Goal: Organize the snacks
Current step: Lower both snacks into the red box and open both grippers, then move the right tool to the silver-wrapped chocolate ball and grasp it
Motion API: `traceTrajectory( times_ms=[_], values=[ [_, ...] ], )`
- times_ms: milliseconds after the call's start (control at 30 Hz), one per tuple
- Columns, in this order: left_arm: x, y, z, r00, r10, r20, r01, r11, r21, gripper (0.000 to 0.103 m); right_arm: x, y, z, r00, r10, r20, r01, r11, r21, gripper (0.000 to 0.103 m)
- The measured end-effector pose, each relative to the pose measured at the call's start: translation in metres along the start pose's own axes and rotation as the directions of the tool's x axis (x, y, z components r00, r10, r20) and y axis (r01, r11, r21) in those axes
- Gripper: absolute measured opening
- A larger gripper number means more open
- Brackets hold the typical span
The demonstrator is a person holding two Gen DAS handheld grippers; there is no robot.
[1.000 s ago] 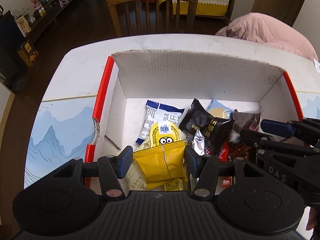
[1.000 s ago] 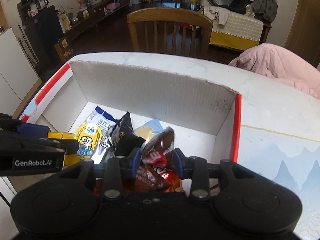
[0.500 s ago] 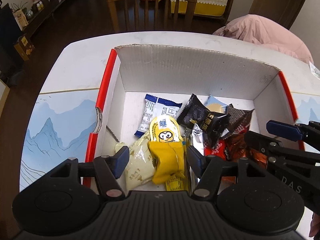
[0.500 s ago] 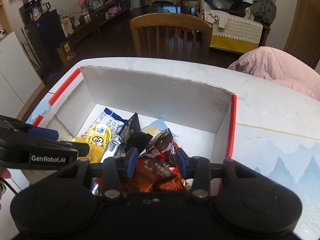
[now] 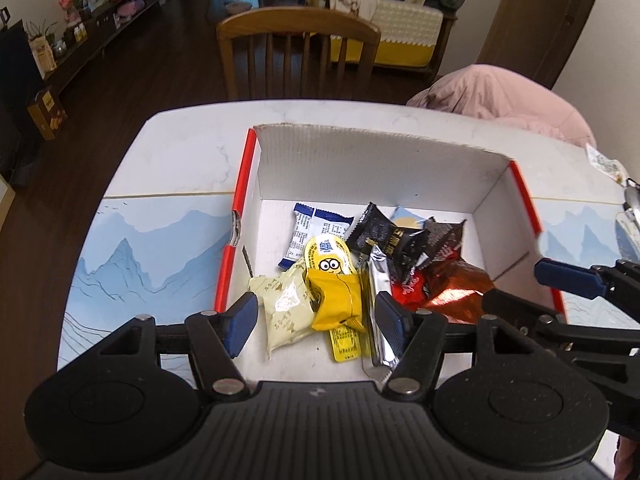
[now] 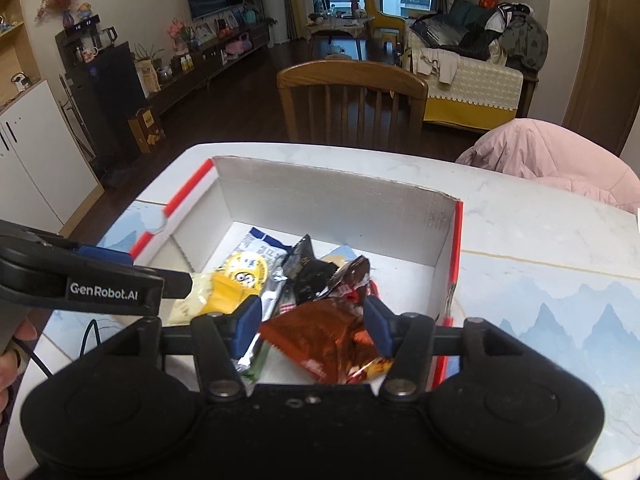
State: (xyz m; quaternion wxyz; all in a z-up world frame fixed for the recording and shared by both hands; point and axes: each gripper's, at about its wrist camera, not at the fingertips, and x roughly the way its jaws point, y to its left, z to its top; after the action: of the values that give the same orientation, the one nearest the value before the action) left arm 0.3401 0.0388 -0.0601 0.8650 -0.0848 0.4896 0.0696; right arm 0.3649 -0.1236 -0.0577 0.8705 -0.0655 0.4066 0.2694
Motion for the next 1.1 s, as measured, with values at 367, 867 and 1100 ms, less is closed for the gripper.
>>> traceTrajectory(
  times_ms=[367, 867, 1100],
  values=[
    [-0.051, 0.008, -0.031, 0.997, -0.023, 0.078, 0.021, 1.0, 0.023, 0.069, -0.055, 0.036, -0.025, 0.996, 0.025, 0.082, -0.022, 0.999, -0.042, 0.081],
    [-0.089, 0.017, -0.08, 0.991, -0.035, 0.133, 0.028, 0.998, 0.052, 0.079, -0.1, 0.067, -0.079, 0.99, 0.066, 0.122, -0.06, 0.997, -0.057, 0.094],
    [-0.083, 0.022, -0.112, 0.994, -0.046, 0.095, 0.04, 0.997, 0.068, 0.079, -0.095, 0.074, -0.118, 0.994, 0.084, 0.066, -0.081, 0.995, -0.057, 0.095]
  ],
)
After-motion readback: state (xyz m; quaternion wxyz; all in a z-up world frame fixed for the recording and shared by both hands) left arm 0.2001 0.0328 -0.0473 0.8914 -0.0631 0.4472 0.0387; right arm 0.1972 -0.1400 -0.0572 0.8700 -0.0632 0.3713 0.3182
